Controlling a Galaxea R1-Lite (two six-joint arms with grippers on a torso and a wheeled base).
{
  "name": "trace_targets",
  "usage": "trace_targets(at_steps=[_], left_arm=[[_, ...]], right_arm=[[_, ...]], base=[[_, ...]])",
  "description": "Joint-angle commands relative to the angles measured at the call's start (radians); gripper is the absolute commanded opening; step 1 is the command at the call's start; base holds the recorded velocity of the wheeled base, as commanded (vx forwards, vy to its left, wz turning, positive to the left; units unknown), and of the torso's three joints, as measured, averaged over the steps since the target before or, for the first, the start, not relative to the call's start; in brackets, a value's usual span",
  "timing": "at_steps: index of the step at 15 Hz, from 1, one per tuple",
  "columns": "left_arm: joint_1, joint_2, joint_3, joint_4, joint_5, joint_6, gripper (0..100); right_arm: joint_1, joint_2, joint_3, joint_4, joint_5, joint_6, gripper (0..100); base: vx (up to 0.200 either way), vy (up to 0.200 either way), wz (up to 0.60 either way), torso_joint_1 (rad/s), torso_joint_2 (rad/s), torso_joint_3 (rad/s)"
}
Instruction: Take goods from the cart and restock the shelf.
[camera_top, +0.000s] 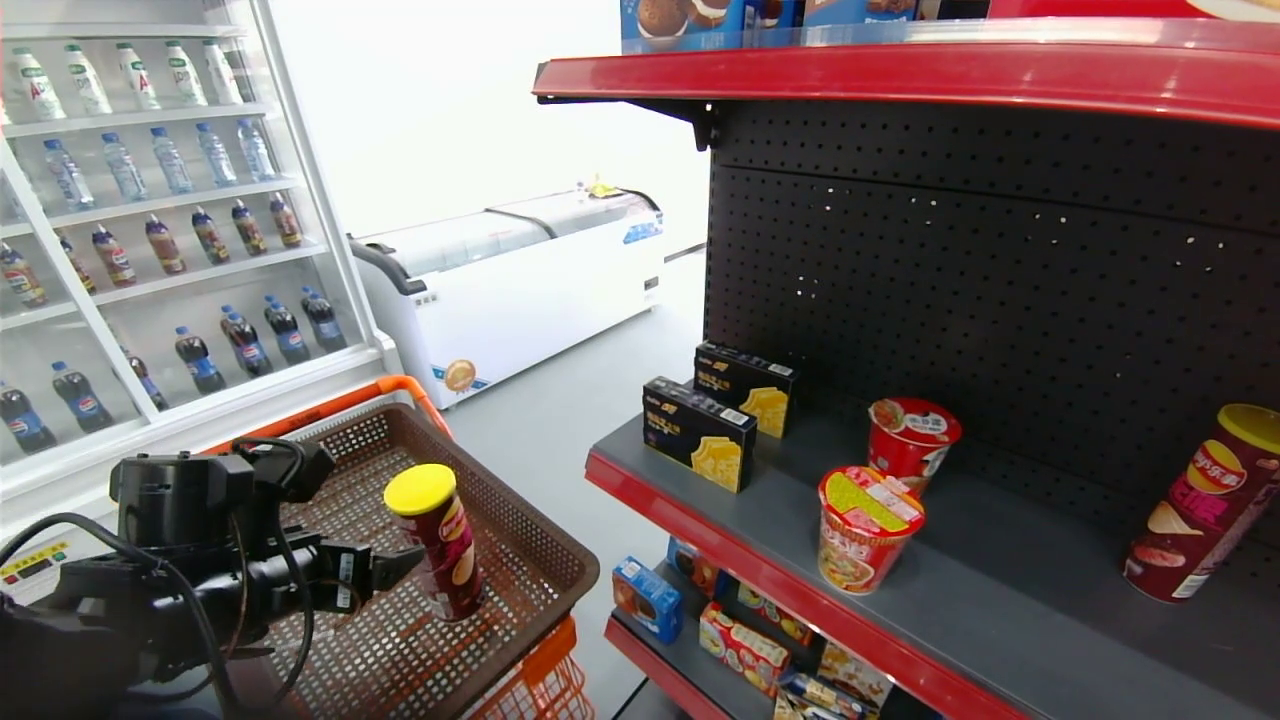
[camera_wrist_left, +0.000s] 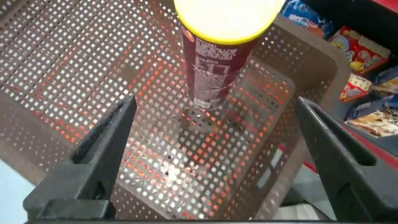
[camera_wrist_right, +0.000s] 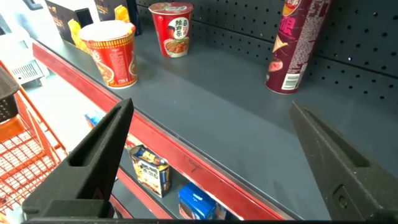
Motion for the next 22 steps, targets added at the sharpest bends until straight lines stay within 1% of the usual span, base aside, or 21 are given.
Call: trace_targets(at_steps=[1,3,6,7,14,15,18,19,22], left_arm=[[0.0,0.086,0.004,-0.05,0.002,0.012,100],[-0.001,0.138,0.002,-0.129,0.0,0.02,100],[-0.016,0.233,0.013,-0.29,0.0,0.05,100],[-0.02,0.256,0.024,-0.331,0.0,0.052,100],[-0.026,0.358,0.034,-0.514,0.002,0.052,100],[-0.026,0.378,0.042,-0.561,0.002,0.05,100],[-0.024,0.41,0.053,-0.632,0.002,0.047,100],[-0.026,0.427,0.057,-0.682,0.002,0.046,100],[-0.026,0.451,0.076,-0.739,0.002,0.046,100]], right_arm=[[0.0,0.0,-0.001,0.0,0.0,0.0,100],[0.0,0.0,-0.001,0.0,0.0,0.0,100],[0.0,0.0,0.001,0.0,0.0,0.001,100],[0.0,0.0,0.001,0.0,0.0,0.0,100],[0.0,0.0,0.001,0.0,0.0,0.0,100],[0.0,0.0,0.001,0.0,0.0,0.0,100],[0.0,0.0,0.001,0.0,0.0,0.0,100],[0.0,0.0,0.001,0.0,0.0,0.0,100],[0.0,0.0,0.001,0.0,0.0,0.0,100]], base=[[0.0,0.0,0.0,0.0,0.0,0.0],[0.0,0.0,0.0,0.0,0.0,0.0],[0.0,0.0,0.0,0.0,0.0,0.0],[0.0,0.0,0.0,0.0,0.0,0.0],[0.0,0.0,0.0,0.0,0.0,0.0],[0.0,0.0,0.0,0.0,0.0,0.0],[0.0,0.0,0.0,0.0,0.0,0.0],[0.0,0.0,0.0,0.0,0.0,0.0],[0.0,0.0,0.0,0.0,0.0,0.0]])
